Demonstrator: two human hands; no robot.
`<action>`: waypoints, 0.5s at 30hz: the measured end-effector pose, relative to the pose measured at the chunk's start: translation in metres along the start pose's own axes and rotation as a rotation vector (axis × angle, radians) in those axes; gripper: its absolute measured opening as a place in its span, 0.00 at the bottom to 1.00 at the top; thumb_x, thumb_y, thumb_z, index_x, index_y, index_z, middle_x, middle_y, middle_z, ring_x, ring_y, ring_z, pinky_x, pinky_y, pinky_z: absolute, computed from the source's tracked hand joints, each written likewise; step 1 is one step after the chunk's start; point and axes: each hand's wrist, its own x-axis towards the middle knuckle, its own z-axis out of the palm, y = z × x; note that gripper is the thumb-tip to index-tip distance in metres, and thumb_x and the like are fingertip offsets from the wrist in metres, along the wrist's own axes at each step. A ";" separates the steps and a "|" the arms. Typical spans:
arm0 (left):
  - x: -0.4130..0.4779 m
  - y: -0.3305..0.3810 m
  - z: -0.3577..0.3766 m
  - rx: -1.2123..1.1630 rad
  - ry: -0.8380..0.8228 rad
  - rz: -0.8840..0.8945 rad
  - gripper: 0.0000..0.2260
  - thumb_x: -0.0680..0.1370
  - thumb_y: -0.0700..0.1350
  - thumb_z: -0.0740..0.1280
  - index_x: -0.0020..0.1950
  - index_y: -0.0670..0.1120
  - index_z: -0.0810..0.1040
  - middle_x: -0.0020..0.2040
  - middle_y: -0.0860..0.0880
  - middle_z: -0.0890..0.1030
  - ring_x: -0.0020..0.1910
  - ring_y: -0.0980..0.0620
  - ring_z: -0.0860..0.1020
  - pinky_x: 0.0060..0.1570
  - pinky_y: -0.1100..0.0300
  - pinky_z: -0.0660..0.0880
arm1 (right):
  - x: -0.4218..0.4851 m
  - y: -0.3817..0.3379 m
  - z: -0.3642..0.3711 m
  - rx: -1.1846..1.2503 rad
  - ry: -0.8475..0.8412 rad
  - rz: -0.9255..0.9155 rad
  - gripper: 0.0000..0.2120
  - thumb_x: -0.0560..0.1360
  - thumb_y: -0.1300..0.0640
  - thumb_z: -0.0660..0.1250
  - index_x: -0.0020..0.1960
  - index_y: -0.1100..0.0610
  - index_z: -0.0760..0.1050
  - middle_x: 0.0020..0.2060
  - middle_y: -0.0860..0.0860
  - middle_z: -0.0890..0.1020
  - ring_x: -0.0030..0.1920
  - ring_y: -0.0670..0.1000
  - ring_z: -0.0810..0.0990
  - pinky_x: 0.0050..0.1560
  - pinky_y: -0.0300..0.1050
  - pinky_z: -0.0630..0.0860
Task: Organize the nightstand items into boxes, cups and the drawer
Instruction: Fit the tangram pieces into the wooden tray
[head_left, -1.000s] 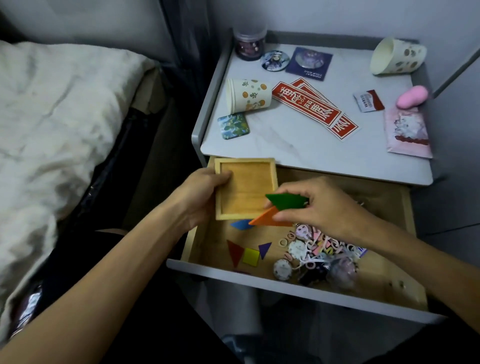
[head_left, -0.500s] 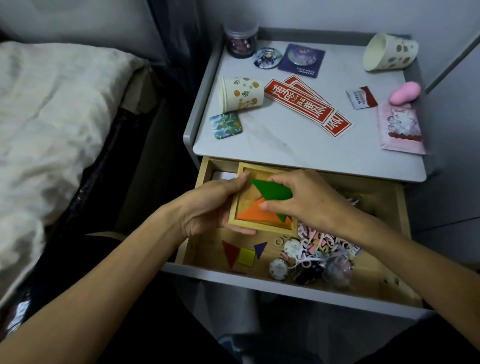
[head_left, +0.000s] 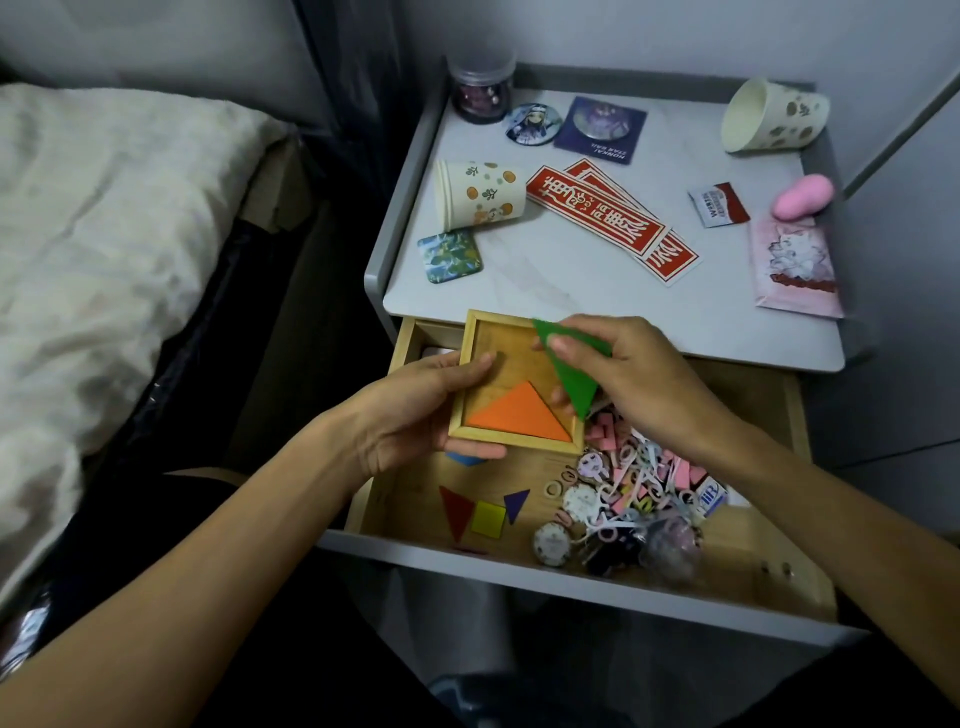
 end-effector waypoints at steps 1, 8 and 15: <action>0.000 0.000 0.000 -0.004 -0.003 -0.003 0.12 0.81 0.47 0.64 0.63 0.46 0.77 0.52 0.42 0.84 0.51 0.42 0.84 0.39 0.47 0.83 | 0.000 -0.001 -0.003 0.064 -0.004 0.007 0.10 0.82 0.55 0.61 0.57 0.58 0.78 0.34 0.52 0.84 0.34 0.53 0.85 0.34 0.49 0.81; -0.002 0.002 0.003 0.086 -0.021 0.033 0.14 0.71 0.44 0.71 0.57 0.44 0.80 0.48 0.45 0.85 0.45 0.48 0.85 0.34 0.61 0.83 | 0.005 0.003 -0.012 0.003 0.025 0.033 0.12 0.77 0.53 0.69 0.54 0.55 0.68 0.35 0.55 0.81 0.28 0.54 0.79 0.28 0.45 0.75; 0.001 0.000 0.000 0.199 -0.030 0.061 0.15 0.72 0.38 0.72 0.58 0.43 0.80 0.48 0.46 0.86 0.46 0.50 0.85 0.34 0.64 0.82 | 0.008 0.004 -0.025 -0.137 -0.025 -0.098 0.03 0.78 0.55 0.68 0.49 0.53 0.76 0.30 0.52 0.77 0.29 0.48 0.74 0.34 0.40 0.70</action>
